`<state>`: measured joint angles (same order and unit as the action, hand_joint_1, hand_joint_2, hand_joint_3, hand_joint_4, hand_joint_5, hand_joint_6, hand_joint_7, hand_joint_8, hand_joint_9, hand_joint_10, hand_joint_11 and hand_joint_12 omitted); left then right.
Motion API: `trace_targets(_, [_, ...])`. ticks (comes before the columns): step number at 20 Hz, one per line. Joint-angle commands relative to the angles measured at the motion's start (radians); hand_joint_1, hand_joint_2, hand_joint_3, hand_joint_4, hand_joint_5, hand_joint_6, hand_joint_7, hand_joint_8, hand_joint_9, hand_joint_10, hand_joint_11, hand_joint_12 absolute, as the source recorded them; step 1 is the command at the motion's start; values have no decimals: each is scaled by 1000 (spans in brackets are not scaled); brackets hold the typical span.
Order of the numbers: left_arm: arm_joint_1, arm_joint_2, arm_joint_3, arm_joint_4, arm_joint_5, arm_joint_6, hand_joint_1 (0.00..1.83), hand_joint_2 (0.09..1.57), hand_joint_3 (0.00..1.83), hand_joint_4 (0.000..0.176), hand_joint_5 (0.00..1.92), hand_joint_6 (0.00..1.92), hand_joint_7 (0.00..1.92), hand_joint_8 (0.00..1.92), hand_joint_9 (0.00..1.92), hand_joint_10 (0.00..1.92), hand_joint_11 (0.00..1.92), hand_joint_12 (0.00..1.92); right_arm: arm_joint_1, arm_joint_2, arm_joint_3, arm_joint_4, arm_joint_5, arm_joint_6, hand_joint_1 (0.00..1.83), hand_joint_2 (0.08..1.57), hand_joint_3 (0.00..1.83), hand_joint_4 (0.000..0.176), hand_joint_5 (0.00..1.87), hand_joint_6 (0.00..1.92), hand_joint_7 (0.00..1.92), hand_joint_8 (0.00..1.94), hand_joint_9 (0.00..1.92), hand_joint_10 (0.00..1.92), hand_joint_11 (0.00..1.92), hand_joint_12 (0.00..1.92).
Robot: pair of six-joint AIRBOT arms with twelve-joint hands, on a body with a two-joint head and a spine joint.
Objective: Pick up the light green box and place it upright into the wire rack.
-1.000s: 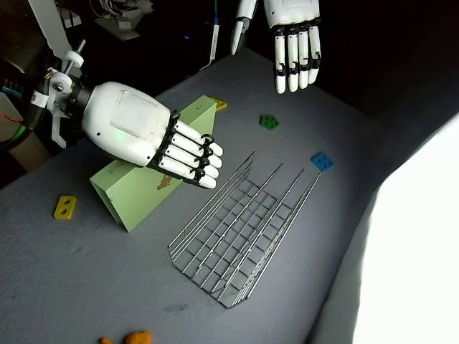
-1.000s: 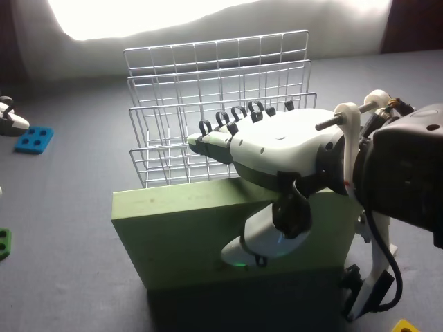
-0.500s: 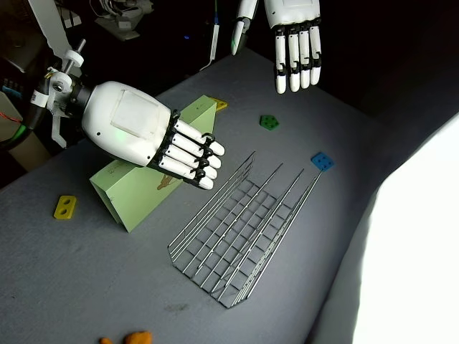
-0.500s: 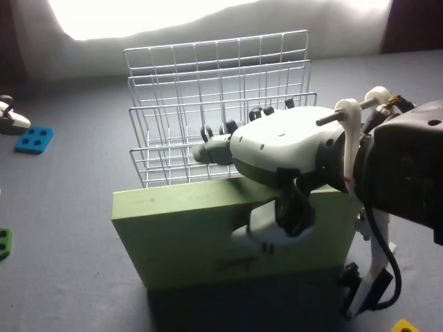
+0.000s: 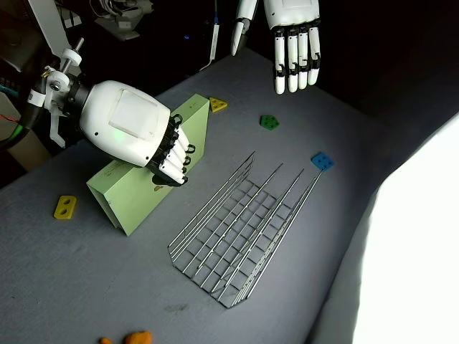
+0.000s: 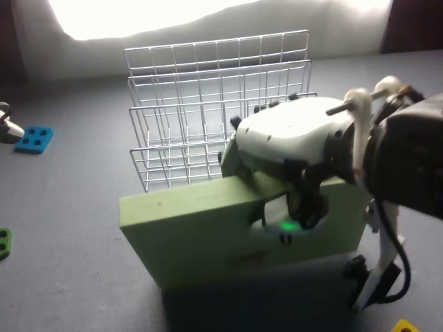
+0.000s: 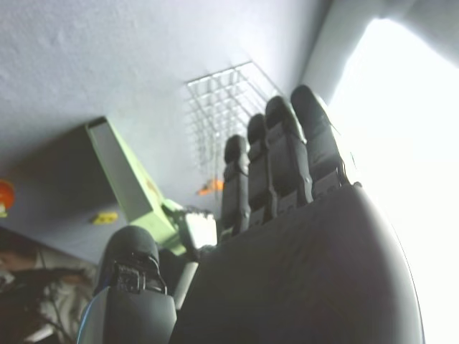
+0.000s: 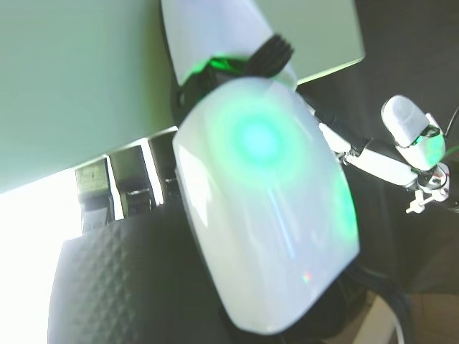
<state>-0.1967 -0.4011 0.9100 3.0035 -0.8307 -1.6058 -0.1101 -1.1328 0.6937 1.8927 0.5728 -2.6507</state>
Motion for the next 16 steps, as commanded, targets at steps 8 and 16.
trace_targets(8, [-7,2,4,8,85,-3,0,1185,1,7,355,14,320,6,269,5,0,592,155,72,-72,-53,-14,-55,1241,1156,0,0,929,908,912,1348,741,1457,503,1729])
trace_targets(16, [-7,2,2,8,85,-3,0,1185,1,8,308,0,280,0,242,0,0,547,233,108,-56,-203,-66,-15,1241,1123,0,0,1015,819,954,1225,778,1327,482,1700])
